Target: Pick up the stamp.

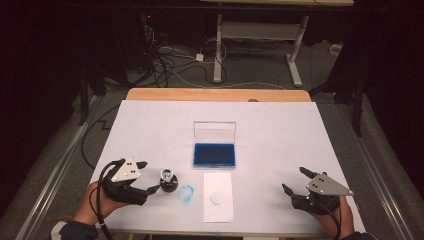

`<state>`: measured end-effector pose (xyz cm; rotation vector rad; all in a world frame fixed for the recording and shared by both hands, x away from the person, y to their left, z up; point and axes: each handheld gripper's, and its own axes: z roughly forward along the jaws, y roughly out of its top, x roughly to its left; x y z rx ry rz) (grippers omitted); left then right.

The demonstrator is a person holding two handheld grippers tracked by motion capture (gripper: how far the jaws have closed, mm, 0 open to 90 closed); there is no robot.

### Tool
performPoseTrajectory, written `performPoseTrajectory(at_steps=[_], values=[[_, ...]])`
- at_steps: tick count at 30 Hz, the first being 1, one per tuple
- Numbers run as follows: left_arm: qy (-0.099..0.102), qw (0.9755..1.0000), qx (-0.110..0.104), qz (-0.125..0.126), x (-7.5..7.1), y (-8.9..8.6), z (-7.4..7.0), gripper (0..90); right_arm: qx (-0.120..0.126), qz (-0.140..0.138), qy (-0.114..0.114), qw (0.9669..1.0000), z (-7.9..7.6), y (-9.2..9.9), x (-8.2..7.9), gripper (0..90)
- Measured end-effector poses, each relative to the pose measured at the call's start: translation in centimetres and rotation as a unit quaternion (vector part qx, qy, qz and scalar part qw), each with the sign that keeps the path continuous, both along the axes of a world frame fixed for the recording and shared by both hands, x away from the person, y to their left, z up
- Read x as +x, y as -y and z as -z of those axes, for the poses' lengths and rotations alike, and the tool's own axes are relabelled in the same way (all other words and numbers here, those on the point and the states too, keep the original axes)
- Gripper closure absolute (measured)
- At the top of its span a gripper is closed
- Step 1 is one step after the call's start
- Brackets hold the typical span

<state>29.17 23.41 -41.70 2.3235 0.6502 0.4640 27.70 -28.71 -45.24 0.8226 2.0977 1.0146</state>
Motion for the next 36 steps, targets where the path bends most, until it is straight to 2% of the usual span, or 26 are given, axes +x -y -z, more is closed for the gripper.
performPoseTrajectory(at_steps=[4,17,24,28,36], values=[[-0.001,1.0,-0.003,0.003,0.3,0.2,-0.1,18.0,0.001,0.0,0.0,1.0,0.0,0.1,0.0,23.8],[-0.007,0.9998,0.007,0.018,0.9,0.8,-0.1,18.0,-0.004,-0.004,-0.002,1.0,0.1,-0.1,0.1,23.8],[-0.011,0.9994,0.019,0.028,0.9,1.4,-0.1,18.0,-0.007,-0.003,-0.002,1.0,0.1,-0.1,0.0,23.8],[-0.013,0.9994,0.018,0.028,0.9,1.3,-0.2,18.0,-0.007,-0.004,-0.002,1.0,0.1,-0.1,0.0,23.8],[-0.026,0.9986,0.023,0.041,1.5,1.8,0.1,18.0,-0.009,-0.009,-0.005,0.9999,0.1,-0.5,0.4,23.9]])
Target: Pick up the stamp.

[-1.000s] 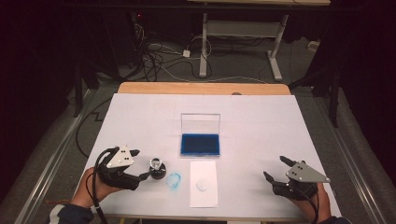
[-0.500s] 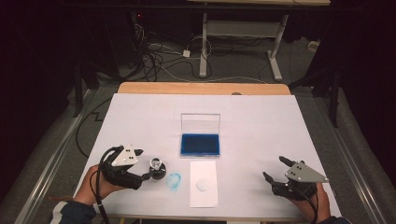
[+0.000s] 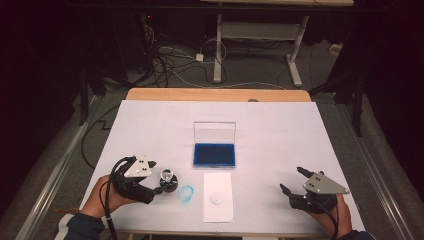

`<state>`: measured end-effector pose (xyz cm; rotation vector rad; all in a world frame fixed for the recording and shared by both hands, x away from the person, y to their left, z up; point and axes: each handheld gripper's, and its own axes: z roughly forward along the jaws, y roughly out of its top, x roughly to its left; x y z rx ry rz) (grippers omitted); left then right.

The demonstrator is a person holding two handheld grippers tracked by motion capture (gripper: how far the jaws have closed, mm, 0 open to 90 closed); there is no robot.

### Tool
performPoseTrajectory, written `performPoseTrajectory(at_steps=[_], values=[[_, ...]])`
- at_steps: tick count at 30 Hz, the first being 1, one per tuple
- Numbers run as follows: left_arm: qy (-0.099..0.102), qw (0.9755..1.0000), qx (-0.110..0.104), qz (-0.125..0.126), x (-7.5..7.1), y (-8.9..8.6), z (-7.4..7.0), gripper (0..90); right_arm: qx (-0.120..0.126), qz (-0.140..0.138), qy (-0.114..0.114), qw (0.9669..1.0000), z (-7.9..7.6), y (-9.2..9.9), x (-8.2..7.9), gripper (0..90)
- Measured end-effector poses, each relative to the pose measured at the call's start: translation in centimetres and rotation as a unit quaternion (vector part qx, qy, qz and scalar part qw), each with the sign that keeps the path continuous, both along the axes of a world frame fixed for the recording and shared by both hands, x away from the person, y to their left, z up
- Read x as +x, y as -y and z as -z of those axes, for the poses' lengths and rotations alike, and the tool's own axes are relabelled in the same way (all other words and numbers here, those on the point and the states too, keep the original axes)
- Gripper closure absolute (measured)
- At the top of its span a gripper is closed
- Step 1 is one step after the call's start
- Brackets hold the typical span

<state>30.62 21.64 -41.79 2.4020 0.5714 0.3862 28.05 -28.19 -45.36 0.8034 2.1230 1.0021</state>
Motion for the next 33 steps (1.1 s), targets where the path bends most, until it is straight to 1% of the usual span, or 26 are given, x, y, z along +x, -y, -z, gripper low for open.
performPoseTrajectory(at_steps=[2,4,7,11,12,13,15,16,17,19,21,25,27,31,33], values=[[-0.004,1.0,0.001,0.002,0.2,0.1,0.1,18.1,0.0,0.0,-0.002,1.0,0.1,-0.1,0.1,23.9],[-0.009,0.9999,0.007,0.007,0.4,0.3,0.2,18.1,-0.002,-0.002,-0.002,1.0,0.1,-0.1,0.1,23.9],[-0.015,0.9998,0.006,0.01,0.6,0.4,0.4,18.4,-0.003,-0.003,-0.002,1.0,0.1,-0.1,0.1,23.9],[-0.022,0.9996,0.01,0.016,1.0,0.7,0.5,21.1,-0.002,-0.003,-0.002,1.0,0.1,-0.2,0.1,23.9],[-0.021,0.9996,0.012,0.017,1.0,0.8,0.4,25.2,-0.002,-0.003,-0.002,1.0,0.1,-0.2,0.1,23.9],[-0.021,0.9996,0.014,0.015,1.1,0.9,0.4,25.2,-0.003,-0.004,-0.003,1.0,0.1,-0.2,0.2,23.9],[-0.027,0.9992,0.018,0.022,1.3,1.0,0.3,28.2,-0.003,-0.005,-0.003,1.0,0.1,-0.3,0.2,23.9],[-0.027,0.9991,0.02,0.024,1.3,1.1,0.3,28.3,-0.003,-0.006,-0.002,1.0,0.1,-0.3,0.2,23.9],[-0.028,0.9993,0.016,0.021,1.4,1.2,0.3,28.3,-0.003,-0.006,-0.002,1.0,0.1,-0.3,0.2,23.9],[-0.033,0.9989,0.023,0.024,1.6,1.4,0.4,28.3,-0.003,-0.006,-0.003,1.0,0.1,-0.4,0.2,23.9],[-0.033,0.999,0.024,0.018,1.8,1.5,0.5,28.3,-0.002,-0.007,-0.003,1.0,0.1,-0.4,0.3,23.9],[-0.042,0.9987,0.02,0.02,2.3,1.8,0.8,28.4,-0.002,-0.01,-0.004,0.9999,0.1,-0.5,0.3,23.9],[-0.046,0.9985,0.023,0.018,2.5,1.8,0.9,28.5,-0.003,-0.011,-0.004,0.9999,0.1,-0.5,0.3,23.9],[-0.06,0.9979,0.017,0.016,3.0,1.7,1.2,30.8,-0.002,-0.011,-0.005,0.9999,0.1,-0.5,0.4,23.9],[-0.07,0.9972,0.015,0.021,3.2,1.6,1.4,31.6,-0.002,-0.012,-0.005,0.9999,0.1,-0.5,0.4,23.9]])
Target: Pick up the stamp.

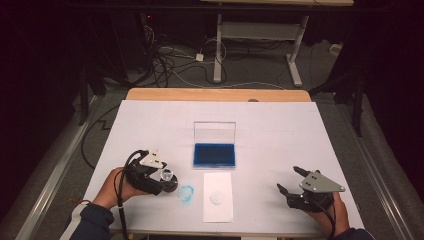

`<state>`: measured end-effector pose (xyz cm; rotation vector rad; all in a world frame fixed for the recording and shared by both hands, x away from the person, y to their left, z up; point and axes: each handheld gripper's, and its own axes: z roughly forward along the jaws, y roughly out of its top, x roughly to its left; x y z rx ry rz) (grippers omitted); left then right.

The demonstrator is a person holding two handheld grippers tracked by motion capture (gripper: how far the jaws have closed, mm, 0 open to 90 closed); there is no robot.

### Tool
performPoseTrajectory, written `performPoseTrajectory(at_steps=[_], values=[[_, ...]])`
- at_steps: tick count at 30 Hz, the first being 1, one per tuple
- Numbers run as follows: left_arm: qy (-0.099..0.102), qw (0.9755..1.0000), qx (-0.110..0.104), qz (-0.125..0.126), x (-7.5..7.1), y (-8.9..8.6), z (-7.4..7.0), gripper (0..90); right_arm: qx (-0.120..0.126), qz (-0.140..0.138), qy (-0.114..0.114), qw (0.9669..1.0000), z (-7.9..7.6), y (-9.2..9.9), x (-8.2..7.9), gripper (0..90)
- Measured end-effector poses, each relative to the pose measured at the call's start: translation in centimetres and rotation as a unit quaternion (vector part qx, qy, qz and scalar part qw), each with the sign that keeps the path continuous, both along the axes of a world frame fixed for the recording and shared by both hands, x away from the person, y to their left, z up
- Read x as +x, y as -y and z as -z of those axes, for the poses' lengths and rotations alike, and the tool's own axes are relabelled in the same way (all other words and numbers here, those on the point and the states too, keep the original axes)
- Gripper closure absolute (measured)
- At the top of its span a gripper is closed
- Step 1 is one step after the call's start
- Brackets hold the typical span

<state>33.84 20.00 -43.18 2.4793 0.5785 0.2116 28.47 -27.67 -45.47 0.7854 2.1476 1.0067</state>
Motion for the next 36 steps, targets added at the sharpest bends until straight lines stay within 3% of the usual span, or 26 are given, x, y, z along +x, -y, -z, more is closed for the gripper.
performPoseTrajectory(at_steps=[4,11,19,26,36], values=[[-0.01,0.9999,-0.007,0.001,0.4,-0.03,0.14,35.5,0.0,-0.001,-0.001,1.0,0.01,-0.03,0.01,23.9],[-0.019,0.9997,-0.014,0.007,0.65,-0.06,0.36,52.9,-0.001,-0.003,-0.005,1.0,0.07,-0.03,0.07,24.1],[-0.018,0.9998,-0.008,0.009,0.62,0.01,0.41,53.5,0.001,-0.004,-0.006,1.0,0.08,0.0,0.09,24.5],[0.006,1.0,-0.005,0.005,0.37,0.05,0.39,54.1,0.001,-0.004,-0.006,1.0,0.04,-0.02,0.09,25.0],[0.014,0.9997,-0.017,0.005,0.21,-0.27,0.16,54.1,0.002,-0.004,-0.004,1.0,-0.02,0.04,0.09,25.0]])
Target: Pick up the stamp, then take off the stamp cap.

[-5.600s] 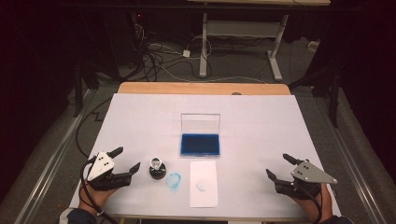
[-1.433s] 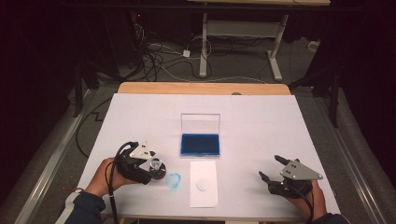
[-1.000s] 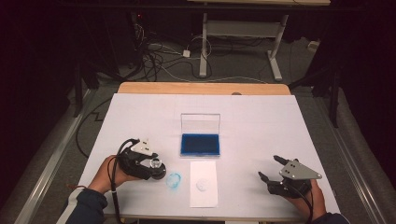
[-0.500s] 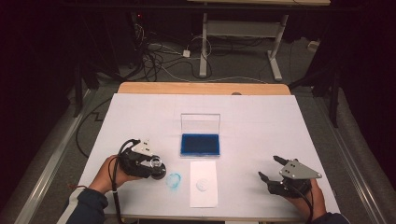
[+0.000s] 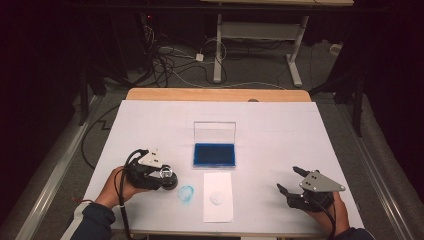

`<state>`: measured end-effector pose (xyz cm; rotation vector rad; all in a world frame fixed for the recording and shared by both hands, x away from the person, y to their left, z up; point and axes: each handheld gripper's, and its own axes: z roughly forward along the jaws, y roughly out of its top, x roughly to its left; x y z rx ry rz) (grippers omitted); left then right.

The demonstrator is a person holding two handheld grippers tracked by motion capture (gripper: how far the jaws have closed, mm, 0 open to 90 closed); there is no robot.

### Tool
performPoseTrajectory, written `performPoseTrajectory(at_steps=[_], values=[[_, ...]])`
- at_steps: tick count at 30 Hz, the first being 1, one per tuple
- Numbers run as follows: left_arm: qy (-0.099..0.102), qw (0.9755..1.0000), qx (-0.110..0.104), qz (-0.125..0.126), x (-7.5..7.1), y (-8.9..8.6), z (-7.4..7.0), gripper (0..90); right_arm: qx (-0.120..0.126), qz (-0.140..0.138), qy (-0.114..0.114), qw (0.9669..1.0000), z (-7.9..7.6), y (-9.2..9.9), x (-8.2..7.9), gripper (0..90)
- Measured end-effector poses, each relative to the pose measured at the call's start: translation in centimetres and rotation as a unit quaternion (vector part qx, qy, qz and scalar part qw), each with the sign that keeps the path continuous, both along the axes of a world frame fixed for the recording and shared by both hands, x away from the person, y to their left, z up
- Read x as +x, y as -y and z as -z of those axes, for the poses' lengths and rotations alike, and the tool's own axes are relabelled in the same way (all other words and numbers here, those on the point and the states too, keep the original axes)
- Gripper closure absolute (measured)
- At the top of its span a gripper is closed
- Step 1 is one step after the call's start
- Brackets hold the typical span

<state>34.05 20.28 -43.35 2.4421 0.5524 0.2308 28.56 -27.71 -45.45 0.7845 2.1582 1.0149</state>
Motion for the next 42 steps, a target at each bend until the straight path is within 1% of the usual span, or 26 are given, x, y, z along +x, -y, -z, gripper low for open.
performPoseTrajectory(at_steps=[4,11,20,23,26,28,34,36,38,42], values=[[0.001,1.0,0.001,0.002,-0.1,-0.1,-0.1,54.1,-0.001,-0.001,-0.001,1.0,0.0,-0.1,0.0,25.0],[0.011,0.9999,-0.005,-0.004,-0.2,-0.1,-0.3,54.2,-0.002,-0.002,0.001,1.0,0.0,-0.1,0.0,25.0],[0.029,0.999,-0.033,-0.006,-0.6,-0.1,-0.9,54.2,-0.002,-0.003,0.003,1.0,-0.1,-0.1,0.0,25.0],[0.038,0.9983,-0.043,-0.007,-0.8,-0.2,-1.3,54.2,-0.003,-0.005,0.002,1.0,-0.1,-0.2,0.0,25.0],[0.043,0.9973,-0.058,-0.008,-1.1,-0.2,-1.6,54.2,-0.003,-0.007,0.002,1.0,-0.1,-0.3,0.1,24.9],[0.049,0.9968,-0.063,-0.009,-1.2,-0.1,-1.8,54.2,-0.004,-0.009,0.002,0.9999,-0.1,-0.4,0.0,25.0],[0.064,0.9952,-0.074,-0.009,-1.7,0.4,-2.3,54.2,-0.005,-0.011,0.003,0.9999,-0.1,-0.5,-0.1,25.0],[0.064,0.9949,-0.077,-0.008,-1.8,0.5,-2.5,54.2,-0.005,-0.014,0.003,0.9999,-0.2,-0.6,-0.1,25.0],[0.069,0.9942,-0.082,-0.009,-1.9,0.7,-2.6,54.2,-0.006,-0.017,0.003,0.9998,-0.2,-0.7,-0.1,25.0],[0.068,0.9944,-0.081,-0.002,-2.0,1.1,-2.8,54.2,-0.008,-0.027,-0.003,0.9996,-0.3,-1.0,0.1,25.0]])
